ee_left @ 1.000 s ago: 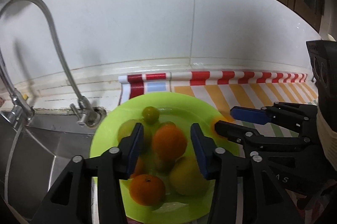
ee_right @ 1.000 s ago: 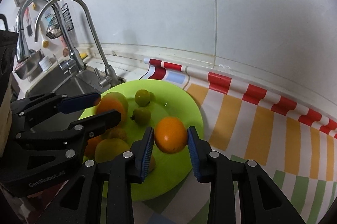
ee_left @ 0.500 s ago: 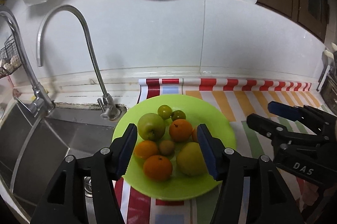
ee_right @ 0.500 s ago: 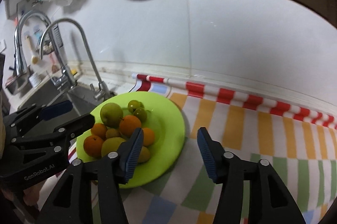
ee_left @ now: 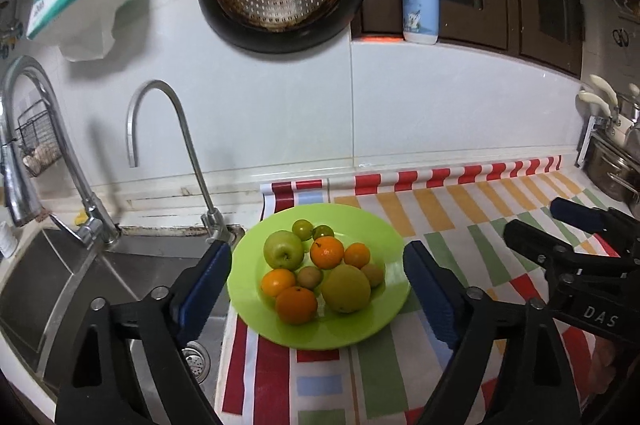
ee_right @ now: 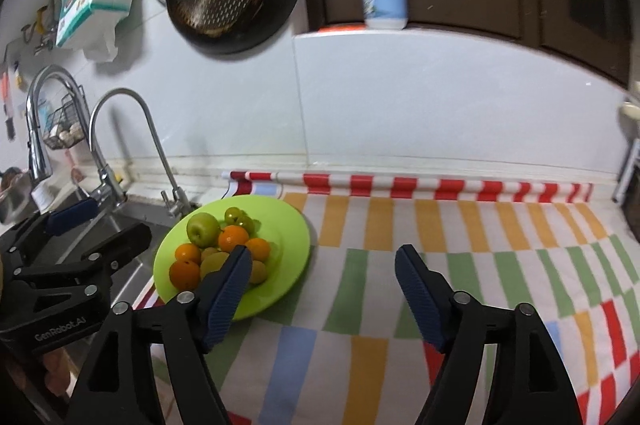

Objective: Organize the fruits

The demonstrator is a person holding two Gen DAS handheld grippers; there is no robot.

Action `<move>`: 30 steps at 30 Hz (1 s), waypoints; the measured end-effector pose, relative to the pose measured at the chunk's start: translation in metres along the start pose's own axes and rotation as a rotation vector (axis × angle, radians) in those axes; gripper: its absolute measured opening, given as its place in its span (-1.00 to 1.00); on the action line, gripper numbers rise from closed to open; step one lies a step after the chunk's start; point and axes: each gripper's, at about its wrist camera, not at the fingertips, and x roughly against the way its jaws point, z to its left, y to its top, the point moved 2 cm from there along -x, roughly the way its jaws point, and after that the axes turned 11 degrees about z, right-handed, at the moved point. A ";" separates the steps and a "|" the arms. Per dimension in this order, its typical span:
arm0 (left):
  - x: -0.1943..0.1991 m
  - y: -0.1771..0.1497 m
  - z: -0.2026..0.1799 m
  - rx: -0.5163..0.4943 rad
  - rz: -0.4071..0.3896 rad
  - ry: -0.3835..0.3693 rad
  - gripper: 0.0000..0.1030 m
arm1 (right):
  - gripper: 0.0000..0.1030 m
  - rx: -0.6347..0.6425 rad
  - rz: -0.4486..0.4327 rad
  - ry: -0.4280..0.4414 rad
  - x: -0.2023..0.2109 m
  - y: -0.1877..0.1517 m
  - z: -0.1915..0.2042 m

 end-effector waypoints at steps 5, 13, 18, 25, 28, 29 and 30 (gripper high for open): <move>0.025 -0.014 -0.006 0.015 -0.011 -0.002 0.86 | 0.67 -0.005 -0.024 -0.043 0.029 -0.013 -0.004; 0.067 -0.038 -0.024 0.036 -0.033 0.003 0.94 | 0.75 0.010 -0.063 -0.082 0.080 -0.040 -0.014; 0.094 -0.051 -0.035 0.036 -0.053 0.006 0.99 | 0.76 0.007 -0.073 -0.075 0.104 -0.057 -0.018; 0.123 -0.066 -0.043 0.038 -0.065 0.001 1.00 | 0.76 0.013 -0.091 -0.071 0.136 -0.076 -0.021; 0.132 -0.073 -0.046 0.040 -0.067 0.001 1.00 | 0.76 0.011 -0.094 -0.070 0.147 -0.083 -0.022; 0.136 -0.075 -0.047 0.042 -0.068 0.004 1.00 | 0.76 0.012 -0.095 -0.070 0.151 -0.085 -0.023; 0.140 -0.076 -0.048 0.042 -0.068 0.004 1.00 | 0.76 0.013 -0.095 -0.070 0.154 -0.087 -0.023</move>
